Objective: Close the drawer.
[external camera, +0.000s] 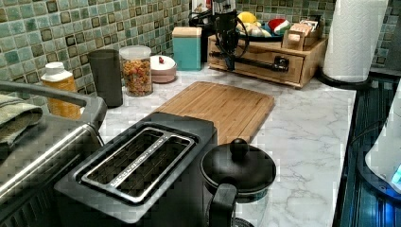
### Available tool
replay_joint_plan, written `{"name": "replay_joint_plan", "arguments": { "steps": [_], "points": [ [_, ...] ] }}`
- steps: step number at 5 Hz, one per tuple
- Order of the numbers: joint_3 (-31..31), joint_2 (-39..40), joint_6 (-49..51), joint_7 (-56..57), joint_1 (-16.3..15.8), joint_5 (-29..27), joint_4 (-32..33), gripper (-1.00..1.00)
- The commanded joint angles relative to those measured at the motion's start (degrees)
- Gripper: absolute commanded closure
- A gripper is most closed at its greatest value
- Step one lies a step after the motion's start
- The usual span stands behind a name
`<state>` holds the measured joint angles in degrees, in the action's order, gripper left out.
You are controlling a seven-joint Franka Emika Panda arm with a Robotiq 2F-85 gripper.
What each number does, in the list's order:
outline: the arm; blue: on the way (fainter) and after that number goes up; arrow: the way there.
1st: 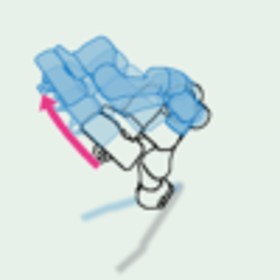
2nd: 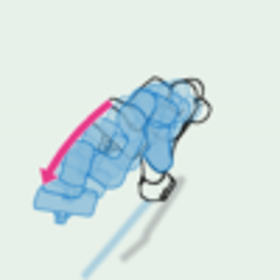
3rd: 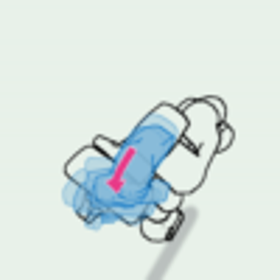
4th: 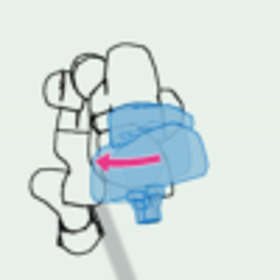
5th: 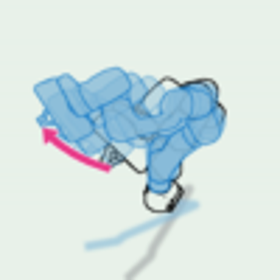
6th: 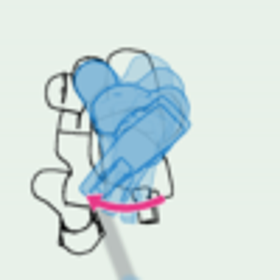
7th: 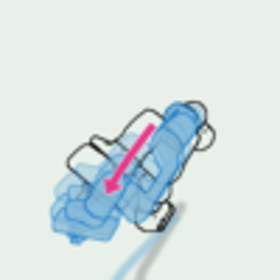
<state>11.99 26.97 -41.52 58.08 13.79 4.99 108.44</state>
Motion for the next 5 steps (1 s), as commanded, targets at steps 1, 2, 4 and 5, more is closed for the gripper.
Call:
{"name": "replay_joint_plan", "arguments": {
  "steps": [1, 2, 4, 5],
  "points": [
    [5.68, -0.82, -3.43, 2.17, 9.42, 3.03, -8.03, 1.00],
    [7.42, -0.59, -3.53, 2.85, 7.90, 1.91, -8.00, 1.00],
    [7.53, -0.58, -3.51, 2.89, 7.79, 1.84, -7.99, 1.00],
    [7.49, -0.59, -3.51, 2.88, 7.82, 1.86, -8.00, 1.00]
  ]
}}
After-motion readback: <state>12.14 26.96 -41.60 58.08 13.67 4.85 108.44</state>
